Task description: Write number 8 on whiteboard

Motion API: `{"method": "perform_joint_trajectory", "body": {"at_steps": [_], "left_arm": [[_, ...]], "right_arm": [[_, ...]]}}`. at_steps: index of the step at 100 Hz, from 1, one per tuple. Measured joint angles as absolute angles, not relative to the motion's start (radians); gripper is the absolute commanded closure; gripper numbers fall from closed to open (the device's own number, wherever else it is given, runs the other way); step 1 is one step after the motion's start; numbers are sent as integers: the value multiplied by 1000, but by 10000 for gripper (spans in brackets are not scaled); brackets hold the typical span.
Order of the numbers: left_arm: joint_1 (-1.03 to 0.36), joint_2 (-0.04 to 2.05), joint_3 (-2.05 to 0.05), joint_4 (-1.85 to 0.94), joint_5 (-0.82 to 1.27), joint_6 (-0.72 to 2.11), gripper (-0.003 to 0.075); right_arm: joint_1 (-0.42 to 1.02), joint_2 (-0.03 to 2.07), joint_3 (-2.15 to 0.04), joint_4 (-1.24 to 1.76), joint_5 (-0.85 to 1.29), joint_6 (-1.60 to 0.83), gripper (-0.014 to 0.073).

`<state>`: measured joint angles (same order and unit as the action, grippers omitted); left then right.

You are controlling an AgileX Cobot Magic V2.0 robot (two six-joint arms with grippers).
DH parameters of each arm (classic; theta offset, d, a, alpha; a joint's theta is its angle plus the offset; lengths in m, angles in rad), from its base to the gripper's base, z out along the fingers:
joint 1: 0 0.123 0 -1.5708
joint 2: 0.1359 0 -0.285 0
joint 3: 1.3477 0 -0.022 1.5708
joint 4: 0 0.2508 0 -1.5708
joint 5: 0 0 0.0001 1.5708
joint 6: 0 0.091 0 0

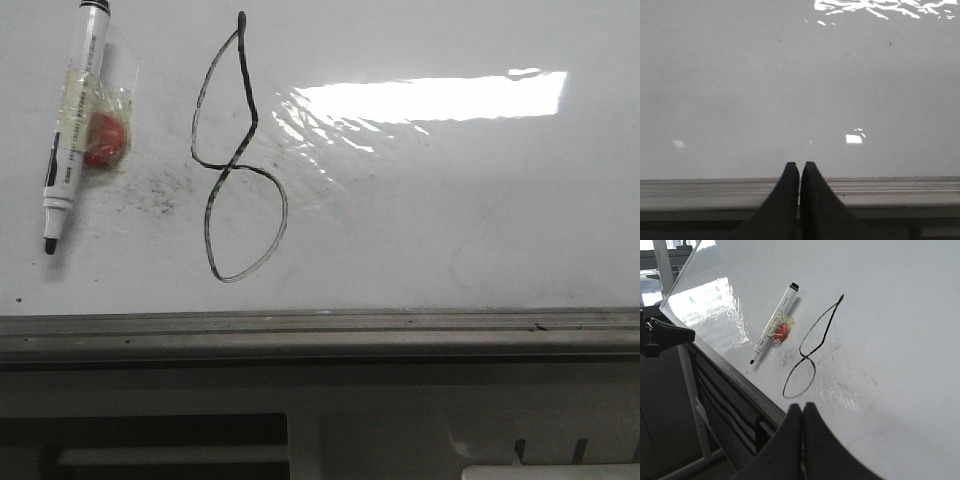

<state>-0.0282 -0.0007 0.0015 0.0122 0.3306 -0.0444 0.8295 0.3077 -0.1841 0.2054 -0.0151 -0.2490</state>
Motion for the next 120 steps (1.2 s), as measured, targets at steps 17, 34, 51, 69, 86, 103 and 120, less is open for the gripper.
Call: {"method": "perform_joint_trajectory", "body": {"at_steps": [17,34,51,69,86,103,120], "left_arm": [[-28,-1,2,10,331,-44,741],[-28,-1,2,10,331,-44,741],[-28,-1,2,10,331,-44,741],[-28,-1,2,10,331,-44,741],[-28,-1,2,10,329,-44,741],[-28,-1,2,10,329,-44,741],[-28,-1,2,10,329,-44,741]], "right_arm": [[829,308,-184,205,-15,-249,657],[829,308,-184,205,-15,-249,657],[829,308,-184,205,-15,-249,657],[829,308,-183,201,-15,-250,657],[770,308,-143,157,-53,-251,657],[558,308,-59,125,-193,-224,657],[273,298,10,19,-316,-98,657]]}}
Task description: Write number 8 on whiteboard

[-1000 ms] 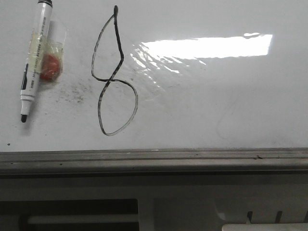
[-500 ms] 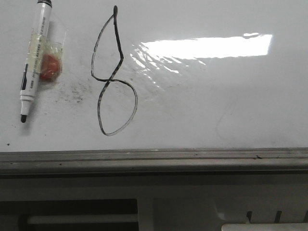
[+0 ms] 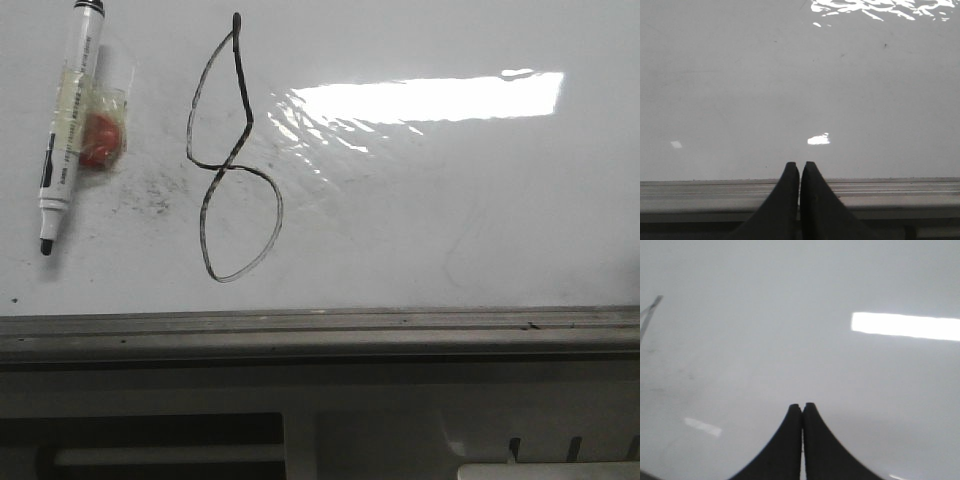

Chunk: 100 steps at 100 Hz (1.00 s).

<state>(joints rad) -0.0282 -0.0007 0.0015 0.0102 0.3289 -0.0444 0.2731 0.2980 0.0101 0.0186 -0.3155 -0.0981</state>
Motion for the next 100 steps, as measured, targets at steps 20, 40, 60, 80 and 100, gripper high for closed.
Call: {"method": "perform_joint_trajectory", "body": {"at_steps": [20,40,60,80,100], "left_arm": [[-28,-1,2,10,329,-44,741],[-28,-1,2,10,329,-44,741],[-28,-1,2,10,329,-44,741],[-28,-1,2,10,329,-44,741],[-28,-1,2,10,329,-44,741]], "right_arm": [[87,180,10,-14,-139,-56,657],[-30,5,10,-25,207,-54,657],[-63,-10,10,-42,324,-54,657],[-63,-10,10,-42,324,-54,657],[-63,-10,10,-42,324,-54,657]]}}
